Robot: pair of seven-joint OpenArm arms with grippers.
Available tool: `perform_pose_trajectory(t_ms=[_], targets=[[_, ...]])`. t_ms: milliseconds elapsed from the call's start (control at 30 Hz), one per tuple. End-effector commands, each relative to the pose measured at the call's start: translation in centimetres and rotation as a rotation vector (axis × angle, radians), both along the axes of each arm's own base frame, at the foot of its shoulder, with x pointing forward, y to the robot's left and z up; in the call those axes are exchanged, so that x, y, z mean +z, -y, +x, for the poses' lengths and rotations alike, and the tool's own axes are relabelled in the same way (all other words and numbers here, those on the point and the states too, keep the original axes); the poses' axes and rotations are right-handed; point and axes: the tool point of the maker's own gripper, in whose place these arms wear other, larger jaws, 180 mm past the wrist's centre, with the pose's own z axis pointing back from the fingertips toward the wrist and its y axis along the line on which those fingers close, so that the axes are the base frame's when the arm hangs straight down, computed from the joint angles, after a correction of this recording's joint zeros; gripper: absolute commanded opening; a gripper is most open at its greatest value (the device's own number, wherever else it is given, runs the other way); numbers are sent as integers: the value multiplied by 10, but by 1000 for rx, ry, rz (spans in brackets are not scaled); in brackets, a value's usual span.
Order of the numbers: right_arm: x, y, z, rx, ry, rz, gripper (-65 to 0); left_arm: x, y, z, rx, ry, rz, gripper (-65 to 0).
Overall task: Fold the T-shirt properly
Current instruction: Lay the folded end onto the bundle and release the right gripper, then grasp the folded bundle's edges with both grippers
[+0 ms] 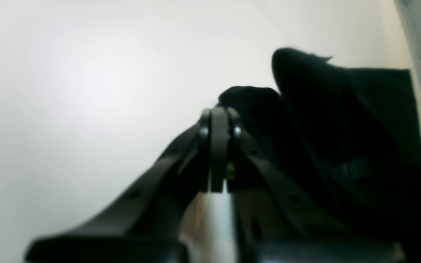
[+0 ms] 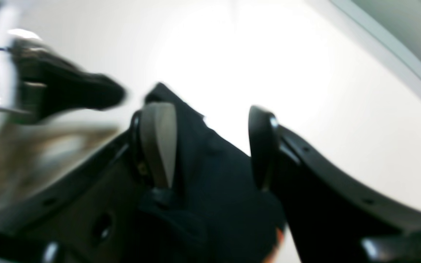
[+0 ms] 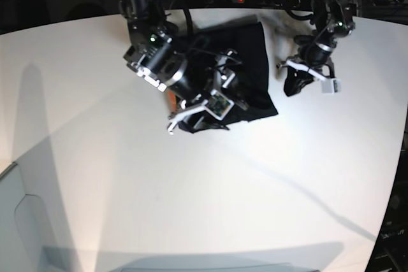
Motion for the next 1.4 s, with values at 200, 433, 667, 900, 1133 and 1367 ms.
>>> perform_pose_trajectory(t_ms=[200,433,667,900,1133,1367], targets=[[-19,69,14,-189,-35,-34,-361,38,-61,-16,135,85,106,-650],[-52,69,-19,-171,-145,-61,-593,51,-112,-34,268,94,175,-650],[-63,16,-60,8,-201,-44,-650,58,-136,-47,335,96,209,-650],[-62,-43,-129,321,-198,-69,-650,51,-140,-58,344,64,214,-650],[-59,-37,-129,332,-170,-90,-650,53,-139,-59,340,65,219,-650],[-46,-27,-86,183,-152,-36,-650,49,-139,-65,336,44,223,-641]])
